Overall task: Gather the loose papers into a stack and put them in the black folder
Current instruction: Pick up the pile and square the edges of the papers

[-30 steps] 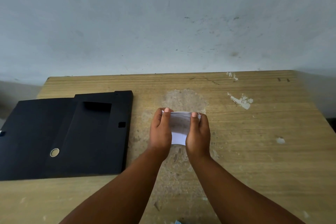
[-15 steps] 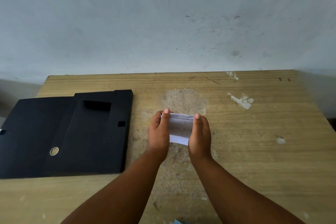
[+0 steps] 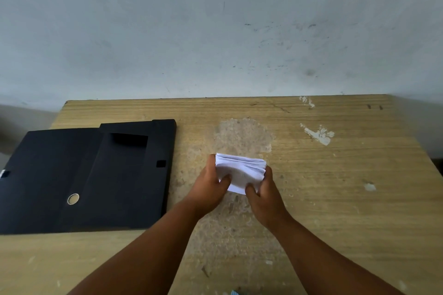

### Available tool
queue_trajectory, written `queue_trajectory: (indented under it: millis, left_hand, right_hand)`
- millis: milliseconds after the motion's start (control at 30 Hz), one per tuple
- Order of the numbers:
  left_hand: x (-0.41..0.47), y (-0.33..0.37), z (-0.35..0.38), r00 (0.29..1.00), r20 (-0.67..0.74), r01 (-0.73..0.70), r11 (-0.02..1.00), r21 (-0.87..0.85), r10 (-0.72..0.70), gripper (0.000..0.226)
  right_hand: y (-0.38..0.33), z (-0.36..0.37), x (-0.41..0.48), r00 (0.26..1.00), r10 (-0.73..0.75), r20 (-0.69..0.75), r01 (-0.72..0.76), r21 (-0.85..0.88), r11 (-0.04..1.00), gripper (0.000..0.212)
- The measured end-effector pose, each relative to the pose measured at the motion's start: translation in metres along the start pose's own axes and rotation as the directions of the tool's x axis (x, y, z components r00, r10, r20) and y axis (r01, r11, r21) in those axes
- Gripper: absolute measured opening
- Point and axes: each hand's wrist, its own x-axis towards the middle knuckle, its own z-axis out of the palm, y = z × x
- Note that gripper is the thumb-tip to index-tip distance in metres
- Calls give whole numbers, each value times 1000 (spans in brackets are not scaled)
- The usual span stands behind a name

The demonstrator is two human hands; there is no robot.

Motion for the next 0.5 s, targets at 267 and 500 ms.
queue_trajectory:
  millis: [267, 500]
  left_hand:
    - [3, 3, -3, 988, -124, 72, 986, -153, -91, 44]
    - [-7, 18, -22, 911, -240, -241, 905, 350, 335, 83]
  right_hand:
    - [-17, -20, 10, 997, -72, -37, 62, -227, 972, 18]
    - [-54, -44, 24, 923, -276, 270, 381, -536, 753, 29]
